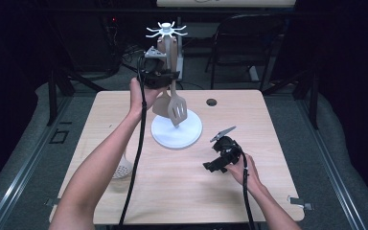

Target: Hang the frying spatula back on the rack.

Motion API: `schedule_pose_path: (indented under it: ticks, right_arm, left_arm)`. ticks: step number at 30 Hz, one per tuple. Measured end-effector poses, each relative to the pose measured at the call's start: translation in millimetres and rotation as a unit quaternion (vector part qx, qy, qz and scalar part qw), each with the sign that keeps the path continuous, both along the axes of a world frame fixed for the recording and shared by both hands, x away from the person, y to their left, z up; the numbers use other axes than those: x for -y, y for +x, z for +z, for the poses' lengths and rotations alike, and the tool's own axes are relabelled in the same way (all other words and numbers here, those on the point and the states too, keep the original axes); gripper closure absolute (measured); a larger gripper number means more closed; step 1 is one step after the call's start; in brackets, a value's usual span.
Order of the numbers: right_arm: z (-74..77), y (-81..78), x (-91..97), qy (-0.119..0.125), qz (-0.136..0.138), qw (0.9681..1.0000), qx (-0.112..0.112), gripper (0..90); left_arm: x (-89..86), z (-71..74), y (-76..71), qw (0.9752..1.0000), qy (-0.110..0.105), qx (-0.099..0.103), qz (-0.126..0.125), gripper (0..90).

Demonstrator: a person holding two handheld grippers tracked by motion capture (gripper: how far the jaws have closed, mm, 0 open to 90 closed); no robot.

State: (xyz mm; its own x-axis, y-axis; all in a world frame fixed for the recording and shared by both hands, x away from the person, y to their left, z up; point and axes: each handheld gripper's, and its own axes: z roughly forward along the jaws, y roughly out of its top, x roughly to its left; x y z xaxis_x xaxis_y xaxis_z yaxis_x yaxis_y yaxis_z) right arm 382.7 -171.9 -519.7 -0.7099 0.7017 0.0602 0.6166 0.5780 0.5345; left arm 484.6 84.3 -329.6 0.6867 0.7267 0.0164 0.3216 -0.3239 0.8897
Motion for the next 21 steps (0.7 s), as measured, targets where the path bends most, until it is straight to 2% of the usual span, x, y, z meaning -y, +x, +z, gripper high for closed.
schedule_pose_path:
  ticks: [3,6,7,8,10,14,16,18,21]
  right_arm:
    - [0.2,-0.1,0.0,-0.001,0.0,1.0,0.0,5.5]
    - [0.0,0.2,0.2,-0.002,0.002,1.0,-0.002,5.5]
    - [1.0,0.6,0.8,-0.017,0.006,0.9998,-0.001,5.6]
    - [0.0,0.6,0.6,-0.01,0.005,0.9999,-0.002,5.6]
    - [-0.1,0.7,0.2,-0.015,0.008,0.9999,-0.002,5.6]
    - [-0.8,0.1,-0.8,-0.008,0.006,0.9999,-0.002,5.6]
    - [-1.0,0.2,-1.0,-0.005,0.006,1.0,-0.004,5.7]
    - [-1.6,-0.1,-1.6,-0.006,0.004,1.0,-0.002,5.7]
    - [-1.9,-0.3,-2.5,-0.006,0.005,0.9999,-0.008,5.7]
  left_arm:
    - [-0.1,-0.4,-0.3,1.0,-0.001,0.001,0.002,76.5]
    - [-1.1,-0.7,-2.5,0.9999,-0.011,-0.004,0.001,75.6]
    - [-1.0,-1.0,-3.3,0.9999,-0.012,-0.002,0.001,75.0]
    - [-0.9,-1.0,-4.7,0.9999,-0.013,-0.002,0.001,73.4]
    - [-1.3,-0.9,-7.6,0.9999,-0.01,-0.001,-0.001,71.0]
    - [-0.7,-1.6,-13.9,0.9999,0.006,0.009,0.004,64.2]
    - [-0.3,-2.6,-18.5,0.9994,0.024,0.021,0.011,61.9]
    - [-0.8,-4.1,-21.7,0.9991,0.032,0.024,0.012,60.1]
    - [-3.1,-7.0,-25.0,0.9993,0.03,0.019,0.01,58.3]
